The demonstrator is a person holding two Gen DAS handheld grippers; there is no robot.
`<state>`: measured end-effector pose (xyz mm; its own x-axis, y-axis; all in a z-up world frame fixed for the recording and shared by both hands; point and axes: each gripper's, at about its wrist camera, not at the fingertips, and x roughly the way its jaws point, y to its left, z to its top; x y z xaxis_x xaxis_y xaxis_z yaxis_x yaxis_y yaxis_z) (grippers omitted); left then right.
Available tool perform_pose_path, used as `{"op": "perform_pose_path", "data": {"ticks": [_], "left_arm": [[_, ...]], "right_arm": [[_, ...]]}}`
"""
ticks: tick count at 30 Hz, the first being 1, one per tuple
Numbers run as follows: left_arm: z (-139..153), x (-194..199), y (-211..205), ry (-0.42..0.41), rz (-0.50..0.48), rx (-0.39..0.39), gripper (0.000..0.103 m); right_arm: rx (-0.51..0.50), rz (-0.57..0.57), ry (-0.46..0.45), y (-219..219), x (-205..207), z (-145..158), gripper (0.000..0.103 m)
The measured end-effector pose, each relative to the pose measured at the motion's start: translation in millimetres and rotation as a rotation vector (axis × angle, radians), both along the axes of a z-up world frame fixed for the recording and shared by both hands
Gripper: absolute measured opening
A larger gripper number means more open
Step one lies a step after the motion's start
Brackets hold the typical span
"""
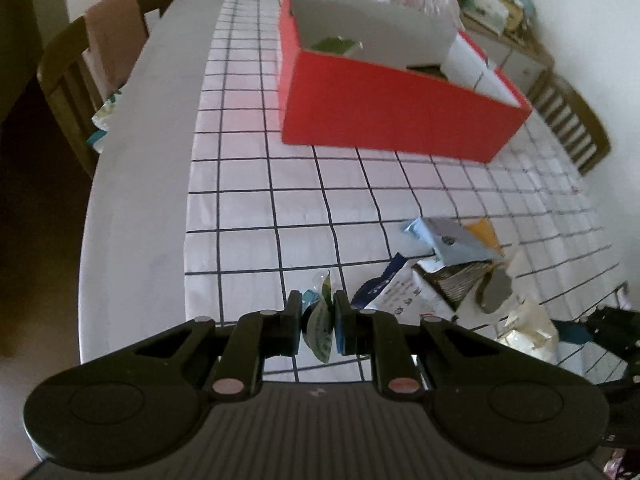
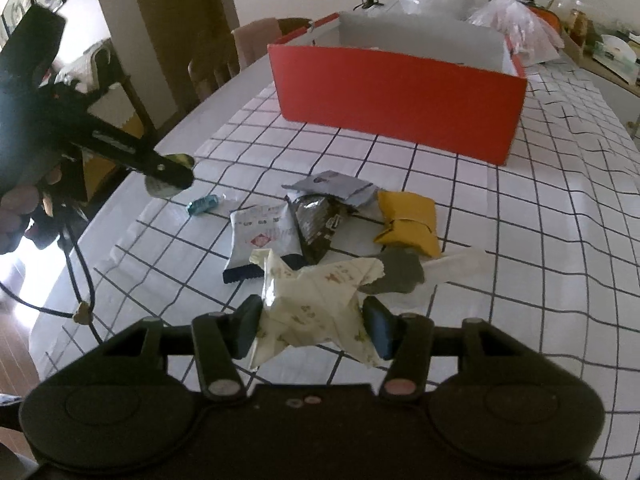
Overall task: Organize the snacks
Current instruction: 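Grasp the small round cup snack with the left gripper while the right grasps the crumpled white wrapper, then carry both snacks into the red box and open both grippers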
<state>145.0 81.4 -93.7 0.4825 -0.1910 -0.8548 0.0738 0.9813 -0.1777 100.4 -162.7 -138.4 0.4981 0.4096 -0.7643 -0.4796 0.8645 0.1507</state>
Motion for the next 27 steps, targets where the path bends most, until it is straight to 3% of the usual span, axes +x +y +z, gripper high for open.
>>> {"op": "perform_pose_path", "data": {"ticks": [12, 27], "left_arm": [[38, -16, -16, -0.075, 0.049, 0.004, 0.015], [99, 36, -55, -0.194, 0.027, 0.019, 0.015]], "right_arm": [[0.037, -0.057, -0.091, -12, -2, 42, 0.054], [0.013, -0.088, -0.273, -24, 65, 120, 0.054]]}}
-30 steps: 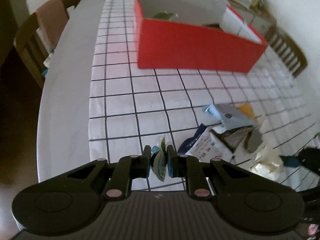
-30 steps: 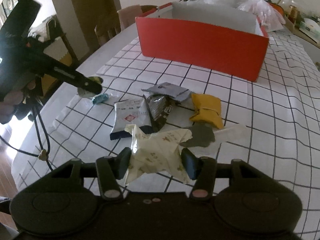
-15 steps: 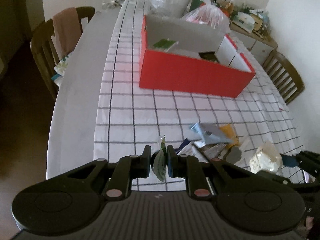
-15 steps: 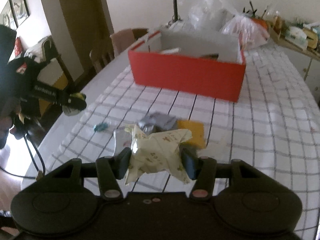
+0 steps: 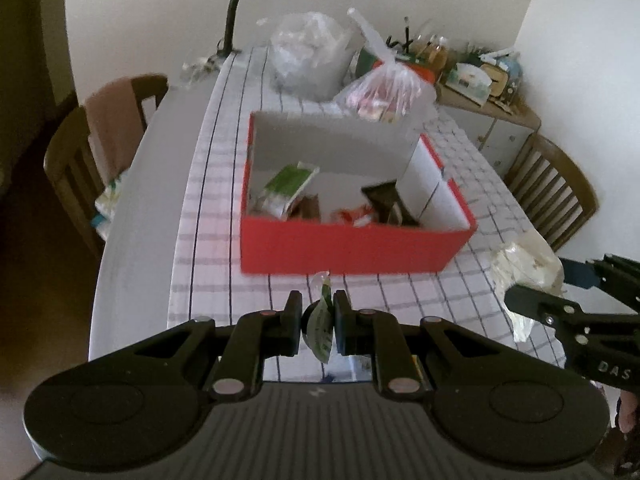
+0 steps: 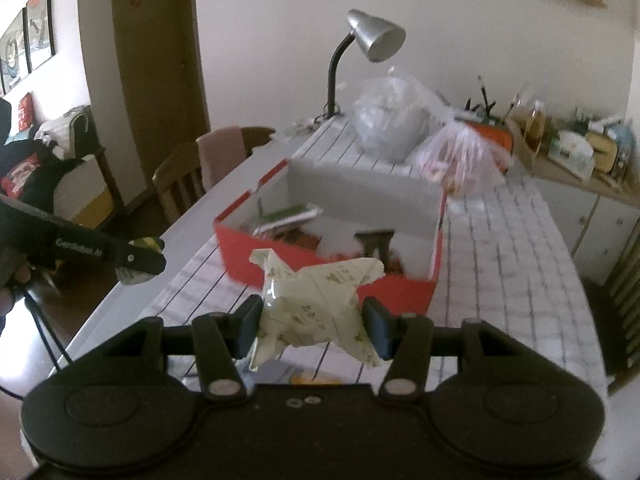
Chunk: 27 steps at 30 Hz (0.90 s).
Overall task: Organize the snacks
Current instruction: 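Carry both snacks into the red box and open both grippers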
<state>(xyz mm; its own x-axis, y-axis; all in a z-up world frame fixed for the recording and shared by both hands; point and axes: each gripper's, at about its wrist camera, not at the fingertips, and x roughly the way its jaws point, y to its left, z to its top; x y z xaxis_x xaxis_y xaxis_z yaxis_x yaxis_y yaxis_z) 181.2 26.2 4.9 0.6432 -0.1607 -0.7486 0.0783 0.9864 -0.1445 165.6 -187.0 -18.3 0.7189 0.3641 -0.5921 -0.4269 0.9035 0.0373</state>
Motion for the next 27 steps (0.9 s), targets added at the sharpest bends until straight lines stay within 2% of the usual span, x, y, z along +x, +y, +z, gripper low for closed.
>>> {"op": "perform_pose_path", "data": {"ticks": [6, 11, 18, 27], "left_arm": [[12, 36, -16, -0.026, -0.002, 0.019, 0.015], [9, 72, -26, -0.009, 0.004, 0.045, 0.015], [-11, 120, -31, 0.045, 0.036, 0.086, 0.016], [-42, 167, -38, 0.111, 0.055, 0.127, 0.015]], "right_arm": [[-0.014, -0.038, -0.019, -2, 42, 7, 0.054], [-0.023, -0.068, -0.011, -3, 78, 3, 0.054], [-0.053, -0.069, 0.031, 2, 127, -14, 0.054], [-0.093, -0.057, 0.103, 13, 168, -44, 0.054]]}}
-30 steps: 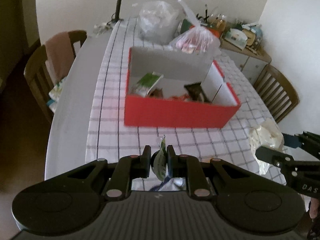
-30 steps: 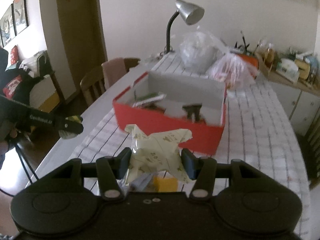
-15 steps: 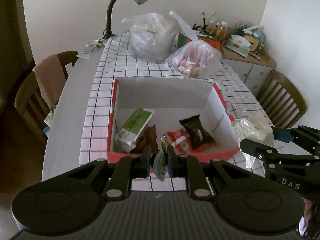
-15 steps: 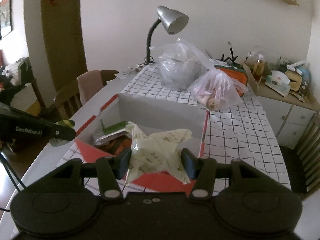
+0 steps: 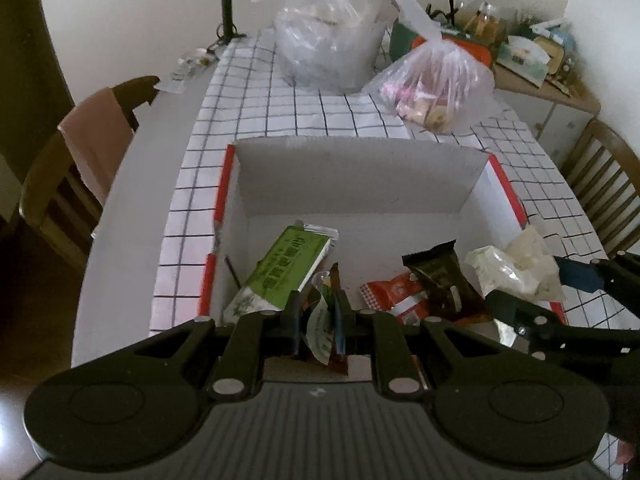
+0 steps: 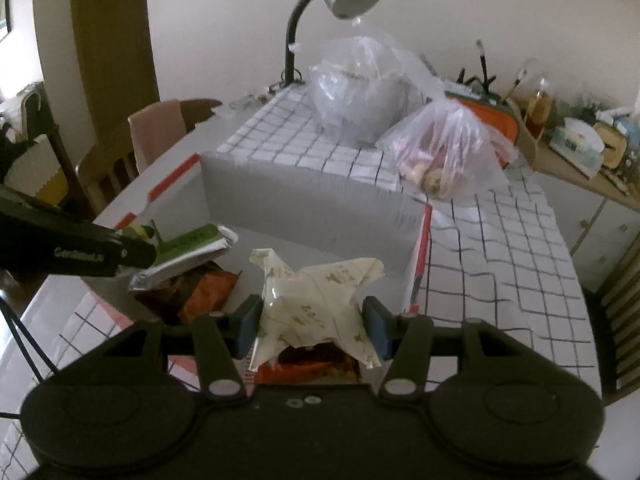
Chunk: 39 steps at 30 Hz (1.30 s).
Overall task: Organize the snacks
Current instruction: 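Carry both snacks into the red box and open both grippers, then lift both open tools out of the red box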
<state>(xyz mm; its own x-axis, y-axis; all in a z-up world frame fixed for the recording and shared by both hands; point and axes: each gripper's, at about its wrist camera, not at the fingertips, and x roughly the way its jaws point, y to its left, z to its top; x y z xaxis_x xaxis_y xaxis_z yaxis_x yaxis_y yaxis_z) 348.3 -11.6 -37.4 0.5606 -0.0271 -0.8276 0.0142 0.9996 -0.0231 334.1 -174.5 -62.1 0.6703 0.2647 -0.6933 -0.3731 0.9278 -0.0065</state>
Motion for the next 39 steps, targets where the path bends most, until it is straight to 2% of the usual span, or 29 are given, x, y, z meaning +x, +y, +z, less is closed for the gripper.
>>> {"op": "perform_pose_path", "data": {"ticks": [8, 21, 30, 39], "left_arm": [[-27, 21, -15, 0.064, -0.036, 0.032, 0.015], [-55, 28, -30, 0.124, -0.080, 0.090, 0.016], [-53, 23, -29, 0.110, -0.080, 0.085, 0.016], [-35, 6, -22, 0.071, -0.082, 0.041, 0.025]], "right_arm": [[-0.030, 0.039, 0.064, 6, 21, -29, 0.054], [-0.049, 0.074, 0.101, 9, 30, -46, 0.055], [-0.036, 0.071, 0.108, 8, 26, -47, 0.058], [-0.010, 0.050, 0.073, 3, 11, -31, 0.063]]}}
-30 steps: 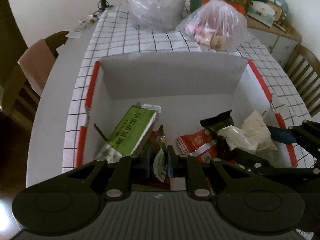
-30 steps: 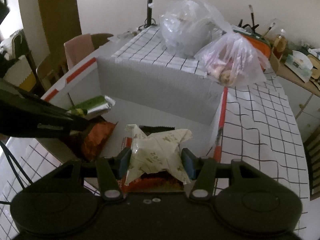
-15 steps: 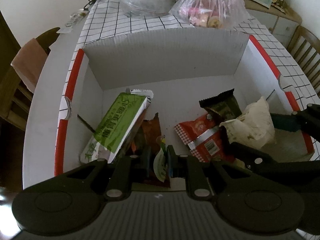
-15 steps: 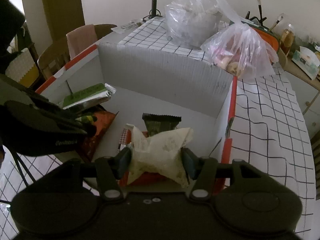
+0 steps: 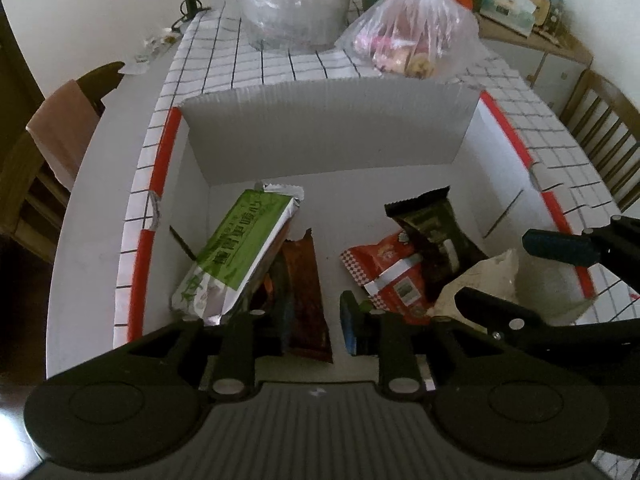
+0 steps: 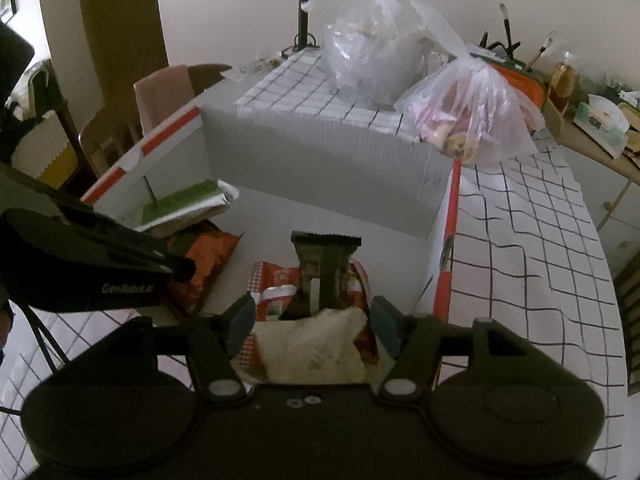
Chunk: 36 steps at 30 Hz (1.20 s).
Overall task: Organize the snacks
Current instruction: 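Lift both open tools out of the red box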
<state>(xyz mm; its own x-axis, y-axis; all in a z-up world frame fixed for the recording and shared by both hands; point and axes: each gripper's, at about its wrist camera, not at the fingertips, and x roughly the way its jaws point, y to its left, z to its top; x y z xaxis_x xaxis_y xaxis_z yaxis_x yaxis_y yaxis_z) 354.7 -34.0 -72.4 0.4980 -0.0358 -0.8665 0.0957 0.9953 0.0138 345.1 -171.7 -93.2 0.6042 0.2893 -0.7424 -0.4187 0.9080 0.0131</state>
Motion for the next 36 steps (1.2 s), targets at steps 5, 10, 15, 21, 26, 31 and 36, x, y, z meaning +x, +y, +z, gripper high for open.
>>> {"op": "perform_pose_path", "data": {"ticks": [5, 10, 15, 21, 26, 31, 36], "left_arm": [[16, -16, 1, -0.038, -0.010, -0.018, 0.029], [35, -36, 5, -0.085, -0.017, -0.039, 0.041], [53, -60, 10, -0.132, -0.016, -0.058, 0.052], [72, -90, 18, -0.187, -0.019, -0.075, 0.063], [83, -113, 25, -0.211, -0.023, -0.084, 0.066], [90, -135, 34, -0.227, -0.018, -0.106, 0.071], [93, -159, 43, -0.249, -0.039, -0.128, 0.077]], "right_arm": [[0.019, -0.005, -0.034, -2, -15, 15, 0.071], [0.044, -0.007, -0.072, -4, -35, 31, 0.077], [0.066, -0.011, -0.103, -4, -57, 47, 0.083], [0.102, -0.013, -0.138, -5, -85, 64, 0.091], [0.127, -0.010, -0.158, -5, -107, 74, 0.098], [0.149, -0.010, -0.179, -4, -129, 83, 0.101], [0.156, -0.009, -0.179, -2, -147, 84, 0.103]]}}
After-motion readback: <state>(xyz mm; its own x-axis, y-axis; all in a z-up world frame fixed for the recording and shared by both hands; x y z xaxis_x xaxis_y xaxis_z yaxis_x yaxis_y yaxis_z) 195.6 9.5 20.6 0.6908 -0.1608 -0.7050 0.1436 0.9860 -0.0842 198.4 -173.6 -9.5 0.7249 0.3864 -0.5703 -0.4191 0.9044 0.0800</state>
